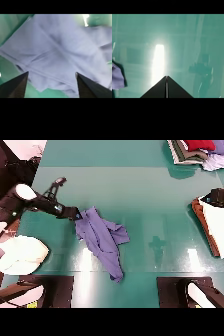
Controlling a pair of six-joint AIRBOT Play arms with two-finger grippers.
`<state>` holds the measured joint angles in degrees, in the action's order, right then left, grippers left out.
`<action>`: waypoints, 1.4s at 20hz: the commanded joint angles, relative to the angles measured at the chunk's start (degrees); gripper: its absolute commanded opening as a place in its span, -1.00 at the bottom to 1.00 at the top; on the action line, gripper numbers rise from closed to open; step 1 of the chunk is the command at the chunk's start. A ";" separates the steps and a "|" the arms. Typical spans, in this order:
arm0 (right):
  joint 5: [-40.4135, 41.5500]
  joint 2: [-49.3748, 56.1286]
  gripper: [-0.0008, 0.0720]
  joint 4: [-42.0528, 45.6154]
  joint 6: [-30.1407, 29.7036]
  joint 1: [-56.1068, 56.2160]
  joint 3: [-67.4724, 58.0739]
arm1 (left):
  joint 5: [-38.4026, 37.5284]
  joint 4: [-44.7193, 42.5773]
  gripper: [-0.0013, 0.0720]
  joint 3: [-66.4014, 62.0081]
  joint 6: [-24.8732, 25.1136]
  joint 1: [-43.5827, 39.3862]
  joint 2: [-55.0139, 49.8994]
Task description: Fold the shirts.
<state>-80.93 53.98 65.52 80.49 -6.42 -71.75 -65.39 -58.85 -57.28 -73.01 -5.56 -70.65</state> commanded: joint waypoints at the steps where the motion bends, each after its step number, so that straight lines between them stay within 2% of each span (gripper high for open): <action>1: 0.39 -0.94 -0.93 0.02 0.02 1.38 -0.68 | 1.64 0.31 0.91 3.52 -2.03 -1.11 -4.98; 3: 0.83 -0.94 -0.93 0.04 0.02 2.95 -0.70 | 2.82 5.55 0.90 4.11 -1.99 -1.11 -7.10; 4: 1.70 -0.94 -0.93 0.04 0.02 3.89 -0.70 | 4.00 8.94 0.75 4.09 -1.92 -1.11 -7.74; 5: 2.86 -0.94 -0.93 0.13 0.02 4.57 -0.70 | 5.09 12.24 0.28 4.09 -1.03 -1.11 -8.00; 7: 4.44 -0.94 -0.93 0.07 0.02 5.25 -0.70 | 5.46 18.60 -0.88 3.93 3.93 -1.11 -7.98; 8: 4.46 -0.94 -0.93 0.00 0.02 5.11 -0.72 | 5.05 22.47 -0.91 3.74 5.62 -1.11 -7.85; 11: 4.96 -0.94 -0.93 0.13 0.02 5.11 -0.76 | 2.54 33.66 -0.91 -1.49 8.35 -2.60 -7.34; 14: 7.72 -0.79 -0.93 0.02 0.02 5.11 -0.79 | 4.24 34.38 -0.91 -10.21 8.98 -10.32 -6.43; 17: 6.82 2.03 -0.93 -0.07 0.04 5.16 -4.13 | 11.89 33.35 -0.91 -15.41 11.50 -19.69 -6.51; 19: 4.24 5.03 -0.93 -0.07 0.07 5.20 -8.57 | 13.53 32.59 -0.91 -17.84 13.57 -22.88 -6.86; 21: 1.33 7.48 -0.93 -0.07 0.07 5.25 -12.35 | 12.63 27.17 -0.91 -20.35 13.40 -22.10 -7.02; 24: -1.33 9.46 -0.93 -0.07 0.07 5.25 -14.93 | 11.72 19.54 -0.88 -22.27 9.35 -16.31 -7.04; 26: -0.92 9.42 -0.93 0.00 0.07 5.25 -14.40 | 9.92 18.10 0.79 -22.25 7.87 -11.50 -7.04; 28: -0.70 9.40 -0.93 0.04 0.04 5.25 -13.35 | 4.15 18.08 0.85 -22.25 7.02 -6.97 -7.02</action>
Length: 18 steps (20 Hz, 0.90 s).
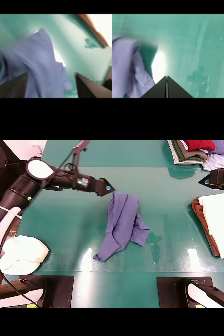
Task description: Fold the shirts.
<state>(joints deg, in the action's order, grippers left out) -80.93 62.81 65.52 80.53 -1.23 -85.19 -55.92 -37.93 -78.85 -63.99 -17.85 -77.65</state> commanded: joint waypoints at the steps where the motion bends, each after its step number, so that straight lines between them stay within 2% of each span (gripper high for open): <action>1: -0.61 0.57 -0.93 0.00 0.00 0.07 0.81 | -10.16 -2.99 0.85 -0.66 -2.01 7.43 -0.04; 3: -0.55 0.57 -0.93 0.02 0.00 0.07 2.23 | -19.98 -4.96 0.85 1.36 -2.01 9.44 -0.02; 5: -0.11 0.57 -0.93 -0.09 0.00 0.07 3.54 | -22.75 -5.81 0.85 8.96 -2.03 8.87 0.17; 8: -0.28 0.42 -0.93 -0.09 0.00 0.07 4.61 | -16.65 -4.63 0.85 25.05 -1.90 5.07 0.42; 10: 0.00 0.44 -0.93 -0.09 0.00 0.07 4.57 | -11.28 -1.77 0.85 33.14 0.31 1.68 0.39; 13: -0.17 0.44 -0.93 -0.09 0.02 0.07 4.57 | -6.88 3.19 0.85 37.99 3.19 -3.50 0.39; 16: -0.22 0.44 -0.93 -0.11 0.02 0.07 4.57 | -3.82 3.30 0.85 38.01 3.06 -7.52 0.39; 17: -0.28 0.44 -0.93 -0.09 0.02 0.07 4.57 | -3.41 3.30 0.79 38.01 2.78 -8.00 0.39; 18: -0.28 0.44 -0.93 -0.09 0.02 0.07 4.55 | -3.50 3.30 0.09 38.01 2.29 -8.00 0.39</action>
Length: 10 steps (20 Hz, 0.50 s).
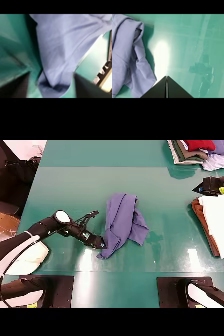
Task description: Fold the shirts.
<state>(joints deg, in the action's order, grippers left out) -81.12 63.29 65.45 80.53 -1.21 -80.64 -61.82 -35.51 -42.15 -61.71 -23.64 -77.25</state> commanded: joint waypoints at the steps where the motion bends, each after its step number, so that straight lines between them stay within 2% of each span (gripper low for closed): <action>1: -0.07 -0.04 -0.93 -0.02 0.00 0.04 -0.02 | 2.34 0.83 -0.79 1.31 0.15 -2.21 0.00; 2: -0.07 -0.04 -0.93 -0.02 0.02 0.04 -0.02 | 2.27 0.81 -0.89 1.29 0.13 -2.21 0.02; 5: -0.09 -0.04 -0.93 0.00 0.00 0.04 -0.02 | -1.42 -1.60 -0.91 -1.09 -1.44 -0.22 1.16; 8: -0.35 -0.04 -0.93 -0.35 0.02 0.09 0.00 | -5.75 -8.39 -0.91 -6.91 -4.37 7.69 6.93; 10: -0.46 0.13 -0.93 -4.00 0.00 0.22 0.04 | -6.62 -13.05 -0.91 -11.47 -5.25 14.36 11.76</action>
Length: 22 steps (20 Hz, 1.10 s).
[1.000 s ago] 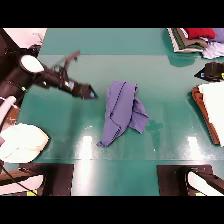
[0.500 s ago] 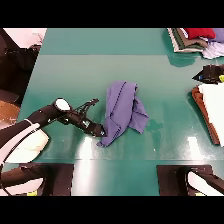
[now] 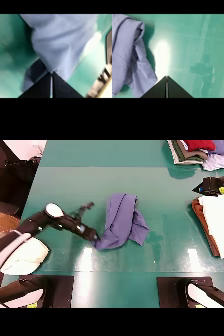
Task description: Fold the shirts.
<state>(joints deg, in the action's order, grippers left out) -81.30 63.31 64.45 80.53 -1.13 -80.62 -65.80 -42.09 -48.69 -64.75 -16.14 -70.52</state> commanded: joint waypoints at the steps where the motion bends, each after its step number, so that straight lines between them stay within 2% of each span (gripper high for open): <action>1: -0.15 0.55 -0.93 -4.55 0.00 0.79 0.02 | -2.60 -8.63 -0.91 -6.86 -2.80 9.53 6.82; 3: -0.57 2.47 -0.91 -4.79 -0.02 3.56 0.04 | -2.80 -12.24 -0.91 -10.32 -2.78 14.03 8.79; 4: -0.79 4.37 -0.47 -4.79 -0.02 5.70 0.04 | -3.04 -13.33 -0.91 -11.54 -2.80 15.93 9.01; 5: -0.83 6.60 0.13 -4.72 -0.02 7.78 0.04 | -3.19 -13.94 -0.91 -12.46 -2.80 17.77 8.98; 6: -0.76 9.40 0.33 -4.74 -0.02 10.05 0.04 | -3.10 -14.14 -0.91 -12.85 -2.78 19.30 8.98; 10: 4.07 21.57 0.33 -4.87 -0.04 16.55 0.02 | -2.71 -14.80 -0.91 -12.85 -2.78 24.83 8.98; 13: 12.48 28.22 0.33 -5.53 -0.04 20.13 -0.11 | -2.51 -14.78 -0.91 -12.85 -2.80 27.36 8.98; 16: 19.30 32.79 0.33 -11.04 -0.48 22.03 -0.11 | -2.40 -14.71 -0.90 -12.85 -2.80 27.43 8.98; 18: 18.49 34.64 0.33 -15.34 -3.34 22.77 -0.11 | -2.27 -14.71 -0.90 -12.85 -2.80 27.43 8.98; 22: 11.50 34.93 0.33 -12.02 -6.69 24.28 -0.09 | -1.97 -14.71 -0.91 -12.85 -2.78 27.43 8.98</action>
<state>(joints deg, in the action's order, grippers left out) -66.28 97.10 51.99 76.42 21.89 -80.68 -68.12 -56.73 -61.47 -67.57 11.11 -61.58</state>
